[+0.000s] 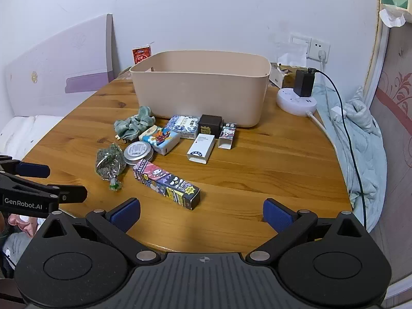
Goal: Organize objects
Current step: 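Move left tool toward green herb bag while right tool approaches character-print box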
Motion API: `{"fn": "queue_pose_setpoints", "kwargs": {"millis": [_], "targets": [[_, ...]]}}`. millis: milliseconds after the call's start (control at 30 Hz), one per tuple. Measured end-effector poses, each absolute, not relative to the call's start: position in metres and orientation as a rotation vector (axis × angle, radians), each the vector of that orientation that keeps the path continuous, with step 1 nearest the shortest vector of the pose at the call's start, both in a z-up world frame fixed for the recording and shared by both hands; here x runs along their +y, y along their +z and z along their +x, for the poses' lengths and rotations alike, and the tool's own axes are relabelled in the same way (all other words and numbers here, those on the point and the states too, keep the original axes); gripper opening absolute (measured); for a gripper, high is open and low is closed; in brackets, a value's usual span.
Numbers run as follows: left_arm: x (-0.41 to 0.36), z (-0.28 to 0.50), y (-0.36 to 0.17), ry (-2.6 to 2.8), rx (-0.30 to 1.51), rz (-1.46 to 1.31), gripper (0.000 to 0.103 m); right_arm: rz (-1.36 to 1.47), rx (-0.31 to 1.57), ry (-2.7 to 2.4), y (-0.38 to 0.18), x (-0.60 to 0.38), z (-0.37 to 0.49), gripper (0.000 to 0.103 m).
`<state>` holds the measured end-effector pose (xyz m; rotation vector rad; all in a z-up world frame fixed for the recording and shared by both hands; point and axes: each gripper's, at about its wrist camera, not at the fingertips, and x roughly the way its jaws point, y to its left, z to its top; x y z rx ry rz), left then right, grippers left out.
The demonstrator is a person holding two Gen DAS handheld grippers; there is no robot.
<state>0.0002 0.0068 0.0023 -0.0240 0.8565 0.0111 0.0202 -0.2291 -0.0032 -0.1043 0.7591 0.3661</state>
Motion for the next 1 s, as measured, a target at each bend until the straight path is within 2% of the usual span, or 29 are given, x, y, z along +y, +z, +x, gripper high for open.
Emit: {"fn": "queue_pose_setpoints", "kwargs": {"millis": [1000], "targets": [[0.009, 0.004, -0.009, 0.007, 0.878, -0.033, 0.092, -0.120, 0.749, 0.380, -0.005, -0.225, 0.024, 0.103]]}}
